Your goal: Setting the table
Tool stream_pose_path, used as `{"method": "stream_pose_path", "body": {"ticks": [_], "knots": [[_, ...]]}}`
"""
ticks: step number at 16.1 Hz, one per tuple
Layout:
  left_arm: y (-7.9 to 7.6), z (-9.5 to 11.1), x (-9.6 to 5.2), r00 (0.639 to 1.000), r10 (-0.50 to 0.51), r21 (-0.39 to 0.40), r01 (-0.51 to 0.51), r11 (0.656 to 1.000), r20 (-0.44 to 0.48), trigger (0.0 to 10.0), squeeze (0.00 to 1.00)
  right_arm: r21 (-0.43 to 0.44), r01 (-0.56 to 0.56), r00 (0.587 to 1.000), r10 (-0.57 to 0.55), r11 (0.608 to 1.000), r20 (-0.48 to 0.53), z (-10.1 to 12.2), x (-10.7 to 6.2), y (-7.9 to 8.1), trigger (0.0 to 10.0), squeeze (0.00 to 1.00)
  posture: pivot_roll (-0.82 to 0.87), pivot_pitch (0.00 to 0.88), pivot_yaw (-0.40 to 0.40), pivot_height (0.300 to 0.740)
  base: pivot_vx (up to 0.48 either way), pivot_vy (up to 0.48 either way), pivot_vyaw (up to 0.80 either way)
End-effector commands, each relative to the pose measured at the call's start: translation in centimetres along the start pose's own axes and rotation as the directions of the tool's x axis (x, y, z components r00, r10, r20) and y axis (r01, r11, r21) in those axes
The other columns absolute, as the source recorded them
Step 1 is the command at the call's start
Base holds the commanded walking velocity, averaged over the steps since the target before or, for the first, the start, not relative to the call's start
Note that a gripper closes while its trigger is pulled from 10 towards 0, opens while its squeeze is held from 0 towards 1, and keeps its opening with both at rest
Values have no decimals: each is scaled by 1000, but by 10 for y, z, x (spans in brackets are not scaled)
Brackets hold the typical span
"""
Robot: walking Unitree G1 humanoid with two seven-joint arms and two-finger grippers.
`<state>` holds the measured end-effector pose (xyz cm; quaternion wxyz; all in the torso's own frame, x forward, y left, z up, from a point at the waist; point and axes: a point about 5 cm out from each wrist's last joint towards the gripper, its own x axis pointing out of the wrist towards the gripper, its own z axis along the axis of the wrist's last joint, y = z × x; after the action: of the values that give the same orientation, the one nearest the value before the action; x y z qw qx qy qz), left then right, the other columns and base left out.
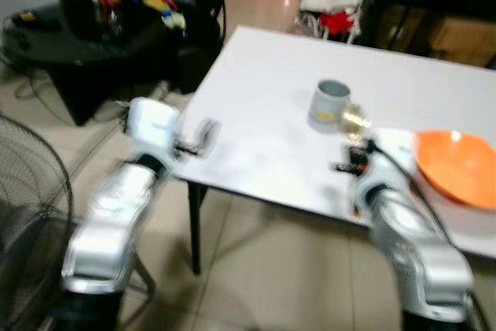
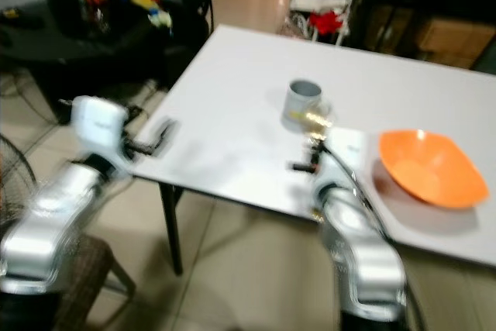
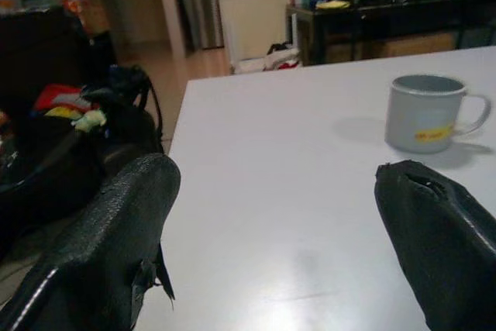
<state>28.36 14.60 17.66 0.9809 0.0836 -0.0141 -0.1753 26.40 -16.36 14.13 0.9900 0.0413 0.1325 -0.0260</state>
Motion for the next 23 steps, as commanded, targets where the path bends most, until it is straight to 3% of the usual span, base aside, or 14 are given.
{"method": "stream_pose_path", "body": {"ticks": [1,16,23], "knots": [[8,2,-2,1000,24,16,-24,1000,1,10000,0,9,-33,999,33,999,34,7,0,8,10000,0,51,0,-27,740,292,0,0],[5,4,2,1000,-23,21,23,1000,5,10000,0,40,-3,999,1,999,52,6,-4,6,10000,0,36,0,4,740,297,0,0],[6,2,1,1000,-13,22,13,1000,2,10000,0,32,-5,1000,5,999,21,1,-3,7,10000,0,41,0,-4,740,0,47,-96]]}}
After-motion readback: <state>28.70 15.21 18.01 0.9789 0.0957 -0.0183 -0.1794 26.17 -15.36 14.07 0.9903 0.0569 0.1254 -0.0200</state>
